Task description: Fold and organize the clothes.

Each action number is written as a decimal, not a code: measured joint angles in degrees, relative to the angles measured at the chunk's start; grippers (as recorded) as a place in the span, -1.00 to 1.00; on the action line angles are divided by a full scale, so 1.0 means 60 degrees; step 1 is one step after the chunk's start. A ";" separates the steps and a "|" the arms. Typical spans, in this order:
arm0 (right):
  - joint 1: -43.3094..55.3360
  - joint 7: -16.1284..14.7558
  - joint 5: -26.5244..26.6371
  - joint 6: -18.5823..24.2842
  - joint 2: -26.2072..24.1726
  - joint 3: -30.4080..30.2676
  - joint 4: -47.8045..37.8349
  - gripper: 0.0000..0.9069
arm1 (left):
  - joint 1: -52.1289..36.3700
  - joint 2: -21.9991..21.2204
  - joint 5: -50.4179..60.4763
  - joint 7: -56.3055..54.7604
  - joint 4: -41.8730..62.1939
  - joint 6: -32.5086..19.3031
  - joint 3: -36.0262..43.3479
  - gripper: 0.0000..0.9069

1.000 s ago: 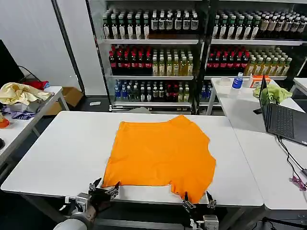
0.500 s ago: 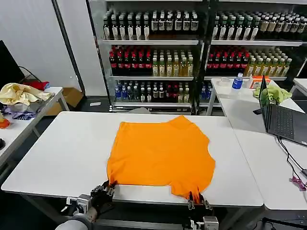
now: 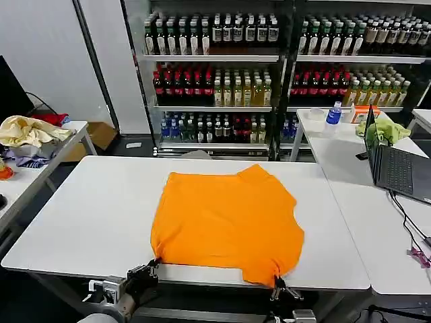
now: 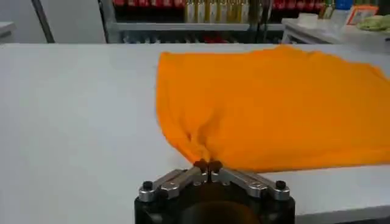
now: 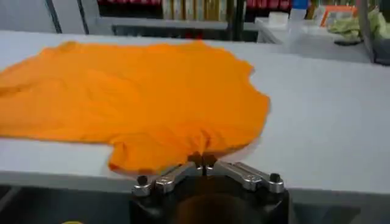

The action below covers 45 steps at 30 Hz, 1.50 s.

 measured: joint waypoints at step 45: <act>0.2820 -0.0802 -0.0070 0.0039 -0.1472 0.0237 -0.1609 -1.00 | -0.1778 0.0884 0.0533 0.0058 0.1128 -0.0415 0.0957 -0.98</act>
